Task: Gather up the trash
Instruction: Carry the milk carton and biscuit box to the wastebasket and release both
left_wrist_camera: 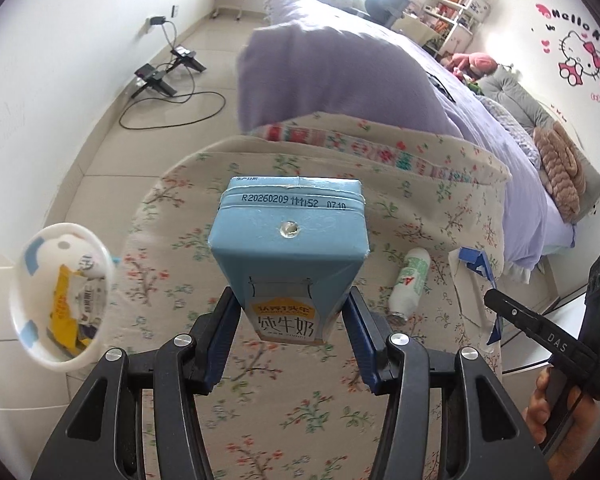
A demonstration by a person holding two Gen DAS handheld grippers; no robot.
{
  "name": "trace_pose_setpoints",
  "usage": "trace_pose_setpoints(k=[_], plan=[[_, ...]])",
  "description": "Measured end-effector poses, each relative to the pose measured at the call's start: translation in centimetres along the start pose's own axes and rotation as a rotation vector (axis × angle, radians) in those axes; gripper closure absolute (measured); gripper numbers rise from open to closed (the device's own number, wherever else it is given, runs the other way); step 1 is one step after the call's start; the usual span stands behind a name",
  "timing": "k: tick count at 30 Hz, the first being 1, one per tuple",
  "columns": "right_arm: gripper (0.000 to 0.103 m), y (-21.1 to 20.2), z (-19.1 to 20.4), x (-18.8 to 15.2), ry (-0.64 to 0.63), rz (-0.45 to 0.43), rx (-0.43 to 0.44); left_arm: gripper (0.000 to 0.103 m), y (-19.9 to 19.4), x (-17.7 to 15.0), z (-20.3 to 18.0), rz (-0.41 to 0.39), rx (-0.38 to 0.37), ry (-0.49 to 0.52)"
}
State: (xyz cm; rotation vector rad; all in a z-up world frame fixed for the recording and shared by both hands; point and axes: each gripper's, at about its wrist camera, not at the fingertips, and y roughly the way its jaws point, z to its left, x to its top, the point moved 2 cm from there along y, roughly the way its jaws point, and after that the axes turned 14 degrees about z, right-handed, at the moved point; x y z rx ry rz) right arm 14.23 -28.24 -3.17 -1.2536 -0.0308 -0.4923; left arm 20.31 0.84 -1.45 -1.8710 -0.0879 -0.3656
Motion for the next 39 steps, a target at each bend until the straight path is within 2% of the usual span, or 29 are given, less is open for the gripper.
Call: trace_pose_setpoints(k=[11,18,26,33,36,39], plan=[[0.054,1.7,9.1,-0.8,-0.124,-0.003,0.149,0.048,-2.7,-0.2,11.4,0.011,-0.011,-0.200],[0.054,3.6,15.0,-1.6,-0.206,0.019,0.178,0.048,-2.5,-0.7,17.6,0.036,0.029,-0.301],[0.054,7.4,21.7,-2.3,-0.295,0.066,0.204,0.048,-1.5,-1.0,21.4,0.075,0.064,-0.346],[0.054,10.6,26.5,-3.4,-0.335,0.117,0.227,0.048,0.1,-0.6,24.0,0.114,0.066,-0.384],[0.054,11.7,28.2,-3.8,-0.349,0.126,0.226,0.047,0.4,-0.4,24.7,0.117,0.054,-0.390],[0.054,12.3,29.0,-3.7,-0.348,0.132,0.241,0.047,0.9,-0.5,25.3,0.155,0.047,-0.405]])
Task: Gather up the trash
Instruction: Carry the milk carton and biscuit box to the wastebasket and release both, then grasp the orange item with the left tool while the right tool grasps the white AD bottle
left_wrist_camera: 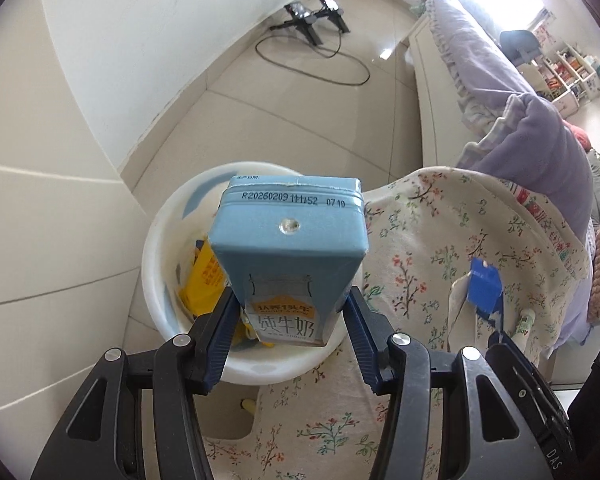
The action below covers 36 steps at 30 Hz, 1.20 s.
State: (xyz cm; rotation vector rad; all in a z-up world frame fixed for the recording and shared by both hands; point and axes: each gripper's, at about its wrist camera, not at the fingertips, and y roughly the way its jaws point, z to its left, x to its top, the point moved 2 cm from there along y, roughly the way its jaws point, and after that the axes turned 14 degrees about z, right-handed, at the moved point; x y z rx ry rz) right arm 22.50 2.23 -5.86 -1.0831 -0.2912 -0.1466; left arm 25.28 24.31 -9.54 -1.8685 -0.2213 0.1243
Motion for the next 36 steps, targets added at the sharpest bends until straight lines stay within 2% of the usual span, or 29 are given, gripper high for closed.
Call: trace_pose_setpoints(k=[3,6,16,22,27,36], plan=[[0.054,0.6,0.5,0.3,0.000,-0.001,0.010,0.046,-0.3,0.1,0.8,0.012,-0.035,-0.028],[0.054,1.2,1.1,0.7,-0.001,0.004,0.010,0.038,-1.3,0.0,1.5,-0.012,-0.069,-0.057],[0.054,4.9,4.3,2.0,-0.020,0.021,0.036,0.037,-4.5,-0.8,3.2,-0.095,-0.099,-0.121],[0.052,7.4,6.0,2.3,-0.011,0.043,0.068,0.037,-4.8,-0.8,3.8,-0.105,-0.108,-0.146],[0.052,8.7,6.4,2.2,-0.031,0.050,0.034,0.038,-4.8,-0.8,3.7,-0.098,-0.133,-0.152],[0.052,5.6,4.0,2.0,0.011,0.022,0.038,0.038,-4.8,-1.4,0.7,-0.097,-0.139,-0.112]])
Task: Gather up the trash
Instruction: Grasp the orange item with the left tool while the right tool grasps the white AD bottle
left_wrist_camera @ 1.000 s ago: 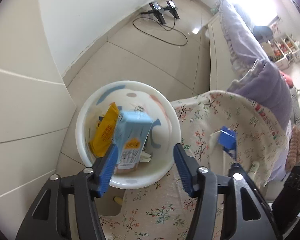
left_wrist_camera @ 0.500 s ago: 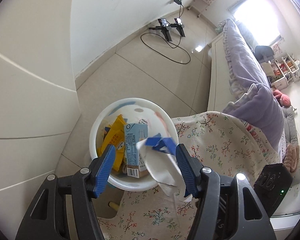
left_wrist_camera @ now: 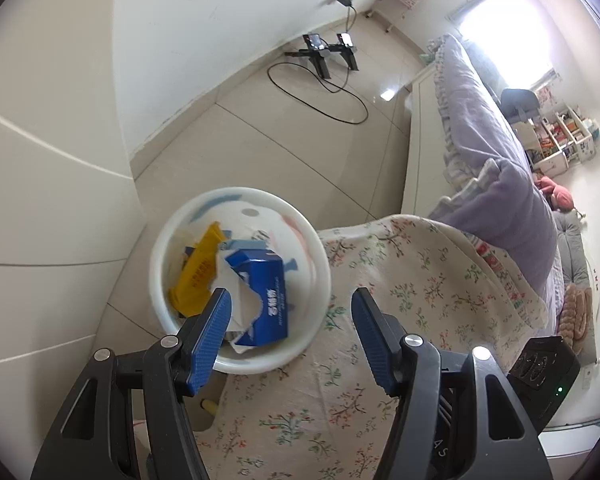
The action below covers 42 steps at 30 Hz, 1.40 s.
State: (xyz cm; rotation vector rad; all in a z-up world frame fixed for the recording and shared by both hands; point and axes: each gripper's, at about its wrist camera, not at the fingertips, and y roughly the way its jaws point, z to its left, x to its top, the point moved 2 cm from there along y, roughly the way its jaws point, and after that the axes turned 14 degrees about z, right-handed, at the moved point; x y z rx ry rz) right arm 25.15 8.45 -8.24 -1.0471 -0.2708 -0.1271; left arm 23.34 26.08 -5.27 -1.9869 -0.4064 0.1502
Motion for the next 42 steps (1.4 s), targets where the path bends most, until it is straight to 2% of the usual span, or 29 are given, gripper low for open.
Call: trace_pose_setpoints(k=[6,10,15,19,22,25,28,33,39,41,42], plan=[[0.052,-3.8,-2.7,-0.6,0.043,-0.027,-0.033,0.037,1.3,-1.9,-5.0,0.033,-0.004,0.096],[0.052,-7.7,-5.7,-1.2,0.086,-0.058,-0.103,0.037,2.8,-3.7,-8.9,0.074,-0.022,0.156],[0.049,-14.0,-11.5,-2.6,0.181,-0.118,-0.170,0.038,5.5,-7.0,-14.8,0.131,-0.015,0.269],[0.048,-18.8,-17.9,-4.0,0.311,-0.159,-0.227,0.037,9.0,-10.4,-19.5,0.205,-0.008,0.366],[0.048,-21.4,-22.8,-5.5,0.416,-0.174,-0.247,0.038,11.9,-13.4,-22.9,0.254,0.022,0.454],[0.048,-22.8,-26.9,-6.9,0.502,-0.157,-0.276,0.038,14.4,-16.1,-25.8,0.259,0.078,0.536],[0.048,-23.5,-29.3,-7.8,0.567,-0.151,-0.265,0.038,16.6,-18.0,-28.0,0.259,0.130,0.593],[0.048,-24.4,-31.1,-8.5,0.598,-0.140,-0.252,0.038,19.7,-19.1,-30.0,0.279,0.136,0.603],[0.048,-24.2,-32.4,-8.9,0.611,-0.119,-0.249,0.038,21.6,-19.0,-30.2,0.254,0.166,0.572],[0.048,-24.0,-33.0,-8.9,0.619,-0.113,-0.242,0.044,22.0,-18.8,-30.1,0.255,0.163,0.560],[0.048,-24.0,-33.2,-9.0,0.622,-0.113,-0.242,0.053,22.1,-18.7,-30.0,0.257,0.163,0.560]])
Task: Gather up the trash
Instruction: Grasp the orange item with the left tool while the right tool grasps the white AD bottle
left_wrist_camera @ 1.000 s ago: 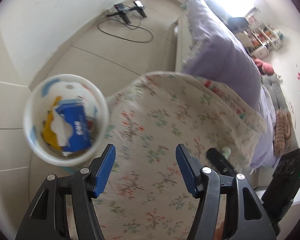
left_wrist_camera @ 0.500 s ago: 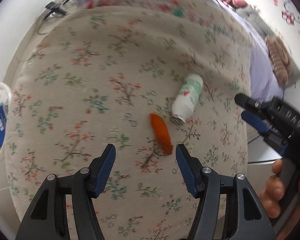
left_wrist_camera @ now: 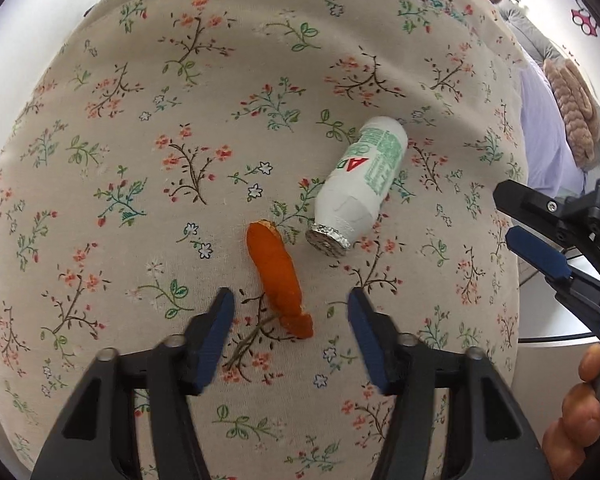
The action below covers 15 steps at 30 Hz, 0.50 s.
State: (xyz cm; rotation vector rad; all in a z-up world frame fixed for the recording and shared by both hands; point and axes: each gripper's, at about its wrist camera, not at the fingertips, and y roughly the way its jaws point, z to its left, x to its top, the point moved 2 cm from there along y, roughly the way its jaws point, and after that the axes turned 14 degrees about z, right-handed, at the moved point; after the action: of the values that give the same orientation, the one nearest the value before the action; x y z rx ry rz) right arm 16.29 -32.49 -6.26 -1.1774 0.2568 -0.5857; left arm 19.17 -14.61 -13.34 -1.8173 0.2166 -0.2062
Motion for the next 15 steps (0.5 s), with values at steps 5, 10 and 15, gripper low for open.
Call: trace_pose_setpoints(k=[5,10,15], plan=[[0.048,0.3,-0.5,0.4,0.003,0.005,0.006,0.077,1.2,0.3,0.3,0.023,-0.016,0.000],[0.048,1.7,-0.4,0.7,-0.006,0.030,0.003,0.085,-0.1,0.2,1.7,0.008,-0.078,-0.022],[0.048,3.5,-0.3,1.2,0.022,0.078,0.054,0.087,-1.8,-0.2,3.2,-0.008,-0.118,-0.036]])
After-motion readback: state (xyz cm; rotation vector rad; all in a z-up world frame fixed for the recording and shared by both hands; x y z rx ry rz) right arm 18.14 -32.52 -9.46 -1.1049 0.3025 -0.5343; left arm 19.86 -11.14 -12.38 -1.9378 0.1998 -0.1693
